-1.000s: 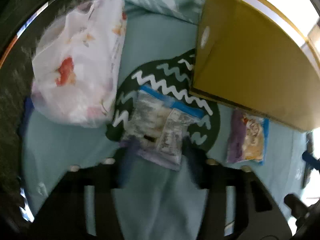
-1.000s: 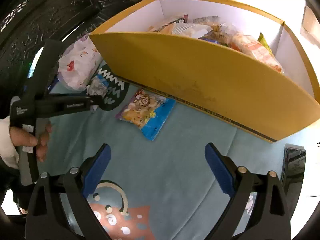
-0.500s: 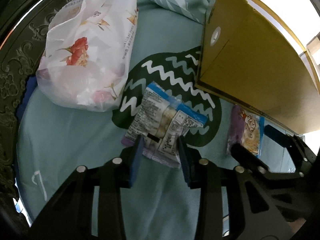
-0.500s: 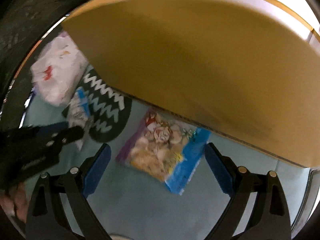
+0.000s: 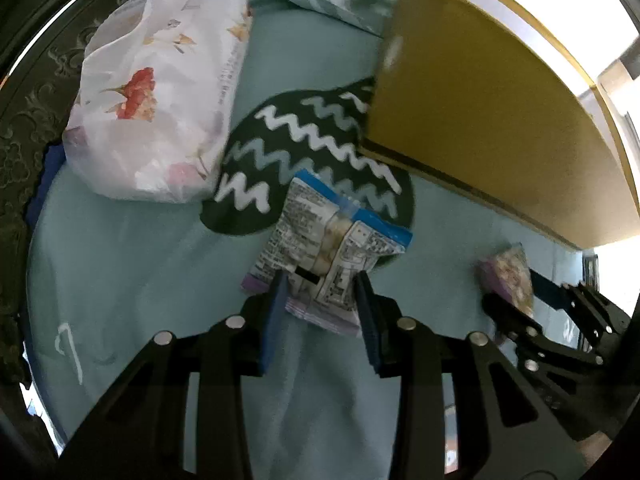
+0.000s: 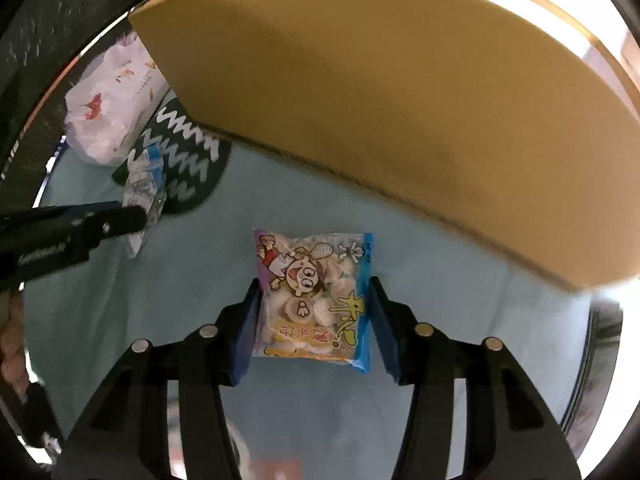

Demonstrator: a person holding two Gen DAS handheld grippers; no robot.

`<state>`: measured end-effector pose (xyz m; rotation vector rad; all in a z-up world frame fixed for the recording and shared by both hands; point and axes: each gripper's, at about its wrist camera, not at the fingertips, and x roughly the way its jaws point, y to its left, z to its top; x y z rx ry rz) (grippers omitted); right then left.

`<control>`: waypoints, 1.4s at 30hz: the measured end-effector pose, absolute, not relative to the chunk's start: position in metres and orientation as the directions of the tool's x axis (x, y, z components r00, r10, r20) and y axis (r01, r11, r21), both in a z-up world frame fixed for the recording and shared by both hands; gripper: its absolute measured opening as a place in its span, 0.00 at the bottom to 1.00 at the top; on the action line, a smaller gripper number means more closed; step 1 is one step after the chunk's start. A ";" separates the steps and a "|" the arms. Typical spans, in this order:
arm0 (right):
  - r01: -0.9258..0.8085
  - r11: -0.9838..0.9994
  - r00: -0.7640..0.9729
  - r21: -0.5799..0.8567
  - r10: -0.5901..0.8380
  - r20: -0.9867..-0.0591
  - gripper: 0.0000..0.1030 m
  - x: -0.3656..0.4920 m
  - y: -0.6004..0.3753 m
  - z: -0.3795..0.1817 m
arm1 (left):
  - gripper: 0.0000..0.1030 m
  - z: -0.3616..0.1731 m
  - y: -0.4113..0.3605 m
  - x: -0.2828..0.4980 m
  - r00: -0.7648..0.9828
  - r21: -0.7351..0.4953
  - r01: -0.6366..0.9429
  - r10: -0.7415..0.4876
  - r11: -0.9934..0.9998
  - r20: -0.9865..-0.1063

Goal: Organize snacks
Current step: 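Carry both packets into the yellow box and open both grippers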

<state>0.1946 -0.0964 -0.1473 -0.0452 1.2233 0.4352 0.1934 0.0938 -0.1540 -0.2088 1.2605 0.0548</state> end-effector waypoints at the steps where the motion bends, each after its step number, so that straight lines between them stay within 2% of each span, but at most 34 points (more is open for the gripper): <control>1: -0.338 0.916 0.267 0.216 0.313 -0.911 0.50 0.190 -0.104 -0.145 | 0.34 -0.154 0.092 0.192 0.304 -0.127 -0.153 -0.076 0.980 -0.950; 11: -0.296 0.908 0.335 0.295 0.388 -0.859 0.51 0.160 -0.155 -0.098 | 0.34 -0.126 0.064 0.173 0.333 -0.142 -0.078 -0.108 0.987 -0.937; 18: -0.290 0.903 0.453 0.316 0.421 -0.786 0.51 0.162 -0.183 -0.044 | 0.34 -0.049 0.041 0.170 0.450 -0.176 0.012 -0.162 0.984 -0.878; 24: -0.283 0.905 0.569 0.319 0.426 -0.703 0.51 0.184 -0.215 0.005 | 0.34 0.012 0.007 0.207 0.545 -0.184 0.106 -0.212 0.977 -0.811; 30: -0.241 0.921 0.642 0.304 0.387 -0.662 0.53 0.236 -0.220 0.025 | 0.34 0.032 -0.030 0.266 0.573 -0.173 0.157 -0.232 0.972 -0.786; 31: -0.205 0.932 0.658 0.300 0.358 -0.662 0.60 0.248 -0.221 0.023 | 0.39 0.029 -0.034 0.277 0.576 -0.174 0.156 -0.233 0.972 -0.784; 32: -0.175 0.942 0.672 0.286 0.327 -0.664 0.82 0.257 -0.222 0.021 | 0.53 0.026 -0.038 0.288 0.589 -0.161 0.145 -0.216 0.976 -0.779; 33: -0.139 0.955 0.682 0.262 0.284 -0.674 0.91 0.267 -0.220 0.015 | 0.89 0.023 -0.040 0.294 0.604 -0.137 0.119 -0.181 0.983 -0.776; 34: -0.087 0.966 0.684 0.245 0.237 -0.690 0.96 0.274 -0.222 0.011 | 0.98 0.019 -0.041 0.298 0.629 -0.078 0.038 -0.085 0.996 -0.773; 35: -0.058 0.964 0.683 0.258 0.227 -0.694 0.96 0.277 -0.226 0.009 | 0.98 0.015 -0.040 0.302 0.629 -0.071 0.013 -0.064 0.997 -0.775; 37: -0.070 0.952 0.676 0.298 0.265 -0.688 0.97 0.275 -0.230 0.003 | 0.98 0.007 -0.037 0.303 0.597 -0.114 0.021 -0.104 0.993 -0.795; 42: -0.082 0.957 0.625 0.278 0.267 -0.734 0.97 0.266 -0.228 -0.018 | 0.98 -0.012 -0.030 0.295 0.551 -0.131 0.003 -0.111 0.991 -0.827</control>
